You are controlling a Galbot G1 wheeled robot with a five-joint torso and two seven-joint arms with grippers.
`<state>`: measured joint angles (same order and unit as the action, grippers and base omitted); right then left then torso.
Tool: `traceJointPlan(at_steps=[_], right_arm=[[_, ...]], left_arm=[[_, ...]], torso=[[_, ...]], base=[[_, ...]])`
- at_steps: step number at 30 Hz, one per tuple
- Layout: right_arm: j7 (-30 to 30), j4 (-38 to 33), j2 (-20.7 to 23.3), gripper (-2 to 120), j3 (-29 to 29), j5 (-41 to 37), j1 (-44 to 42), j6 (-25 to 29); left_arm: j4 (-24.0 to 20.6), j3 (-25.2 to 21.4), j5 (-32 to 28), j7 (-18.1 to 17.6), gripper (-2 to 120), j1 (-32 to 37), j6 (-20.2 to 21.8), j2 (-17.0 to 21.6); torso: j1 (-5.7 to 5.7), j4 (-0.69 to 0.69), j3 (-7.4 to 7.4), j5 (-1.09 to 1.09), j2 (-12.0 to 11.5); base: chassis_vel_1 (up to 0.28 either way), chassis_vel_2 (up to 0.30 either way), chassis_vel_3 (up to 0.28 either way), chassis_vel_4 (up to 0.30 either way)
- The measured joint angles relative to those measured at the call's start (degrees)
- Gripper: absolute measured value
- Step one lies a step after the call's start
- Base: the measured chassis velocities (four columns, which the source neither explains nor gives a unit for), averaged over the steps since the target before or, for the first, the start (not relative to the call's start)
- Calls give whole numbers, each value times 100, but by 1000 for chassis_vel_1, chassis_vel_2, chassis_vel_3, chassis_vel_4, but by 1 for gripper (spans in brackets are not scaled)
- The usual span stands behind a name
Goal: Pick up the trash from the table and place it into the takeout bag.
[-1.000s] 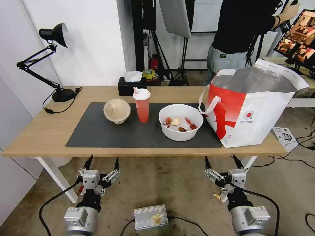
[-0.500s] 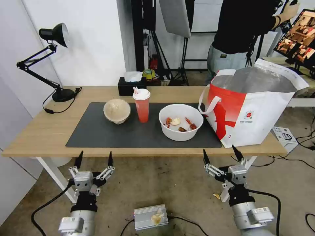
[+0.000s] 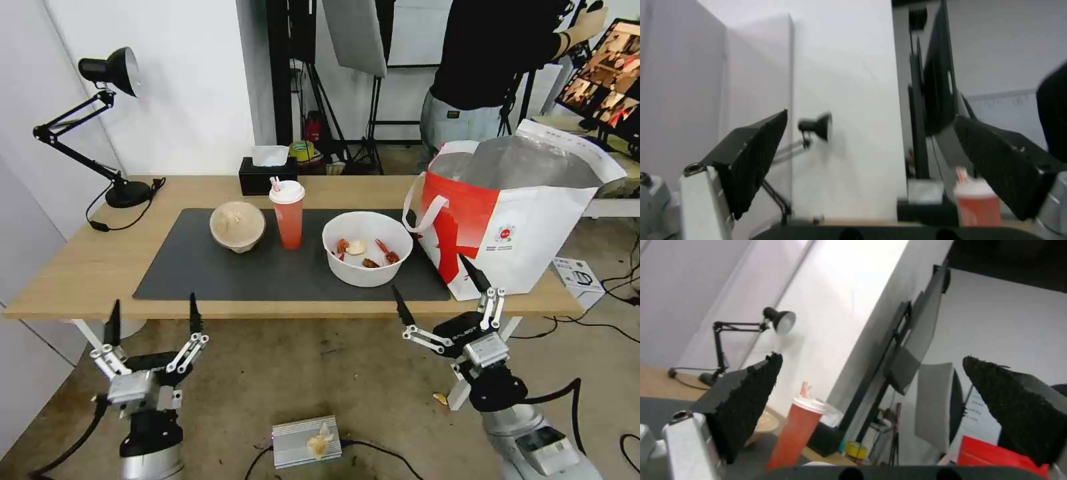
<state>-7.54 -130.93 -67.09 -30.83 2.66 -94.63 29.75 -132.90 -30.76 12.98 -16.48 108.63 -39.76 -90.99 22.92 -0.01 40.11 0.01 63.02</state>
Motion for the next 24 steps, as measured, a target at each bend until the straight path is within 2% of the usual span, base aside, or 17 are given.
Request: traceJointPlan(at_steps=[2,6,10,12,15,17,19,21,24], right_arm=[[-38,34,105,100,32,-83,66,-63],[-64,61,301,100,76,-264,172,-239],[-77,84,495,100,106,-448,295,-383],[-105,108,659,100,111,-604,394,-500],[-141,141,864,100,119,-779,511,-617],[-153,157,958,100,124,-860,558,-672],[-205,221,1258,100,136,-1134,706,-839],[-256,304,1550,100,137,-1373,855,-986],[-270,349,1702,100,130,-1516,917,-1081]], left_arm=[[-5,2,60,-77,100,27,-190,-24],[-2,5,59,-87,100,30,-250,-30],[181,18,-233,204,100,-13,-384,-19],[193,15,-183,151,100,-2,-372,-22],[165,17,-181,136,100,-2,-381,-23],[231,18,-298,244,100,-14,-385,-15],[453,57,-633,581,100,-52,-388,17],[505,58,-741,679,100,-66,-396,27],[512,64,-758,702,100,-69,-395,30]], torso=[[-1,0,0,0,0],[0,0,0,0,0],[0,1,0,0,0],[0,-1,1,-6,0],[0,0,0,5,0],[0,2,0,6,0],[0,-1,1,-6,0],[0,1,0,1,0],[0,1,1,-1,0]], base=[[0,0,0,0],[0,0,0,0],[0,0,0,0],[0,0,0,0],[0,0,0,0],[0,0,0,0],[0,0,0,0],[0,0,0,0],[0,0,0,0]])
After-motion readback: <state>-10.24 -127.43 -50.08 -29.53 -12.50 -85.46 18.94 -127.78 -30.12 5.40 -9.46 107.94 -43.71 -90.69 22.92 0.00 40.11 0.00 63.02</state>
